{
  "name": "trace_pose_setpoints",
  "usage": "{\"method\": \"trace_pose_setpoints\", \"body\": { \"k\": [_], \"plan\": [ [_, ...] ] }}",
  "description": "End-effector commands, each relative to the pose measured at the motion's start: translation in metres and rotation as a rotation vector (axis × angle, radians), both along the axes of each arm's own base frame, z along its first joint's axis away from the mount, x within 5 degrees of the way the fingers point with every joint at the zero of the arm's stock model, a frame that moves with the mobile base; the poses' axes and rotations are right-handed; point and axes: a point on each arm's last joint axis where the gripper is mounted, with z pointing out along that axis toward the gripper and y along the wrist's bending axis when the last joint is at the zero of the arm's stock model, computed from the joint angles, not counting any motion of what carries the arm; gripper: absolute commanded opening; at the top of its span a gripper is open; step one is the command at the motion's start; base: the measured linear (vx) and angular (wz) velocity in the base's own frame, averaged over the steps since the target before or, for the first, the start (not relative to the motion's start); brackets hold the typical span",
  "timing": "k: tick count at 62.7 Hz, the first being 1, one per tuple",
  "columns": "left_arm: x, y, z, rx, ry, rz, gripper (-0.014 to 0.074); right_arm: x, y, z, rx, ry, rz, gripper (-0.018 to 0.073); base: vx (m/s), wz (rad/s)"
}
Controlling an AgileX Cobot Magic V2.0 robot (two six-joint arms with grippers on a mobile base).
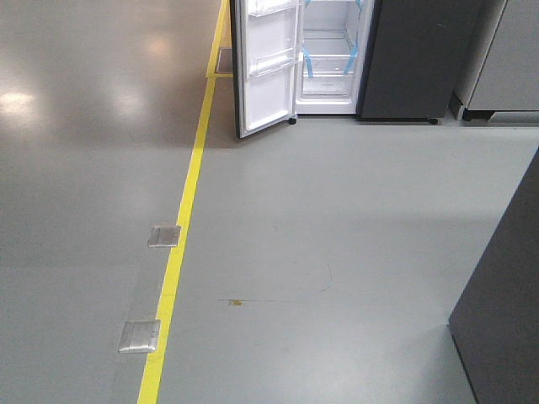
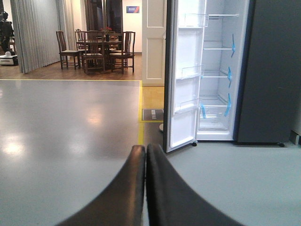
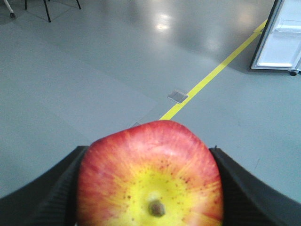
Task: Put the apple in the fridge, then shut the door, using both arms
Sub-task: 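Drive toward the open refrigerator holding the apple in the right gripper, then approach the refrigerator opening, aligning with the shelves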
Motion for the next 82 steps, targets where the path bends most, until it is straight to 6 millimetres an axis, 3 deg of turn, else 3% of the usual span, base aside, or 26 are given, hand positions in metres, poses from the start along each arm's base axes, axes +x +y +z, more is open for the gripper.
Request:
{"method": "trace_pose_setpoints", "body": {
  "k": [1, 82],
  "plan": [
    [-0.0007, 0.0004, 0.0004, -0.006, -0.069, 0.004, -0.0006, 0.0023, 0.0009, 0.0140, 0.049, -0.071, -0.008, 0.0356, 0.22, 0.03],
    [-0.0007, 0.0004, 0.0004, -0.006, -0.069, 0.004, -0.0006, 0.0023, 0.0009, 0.0139, 0.048, -0.070, -0.008, 0.0356, 0.23, 0.01]
  ]
}}
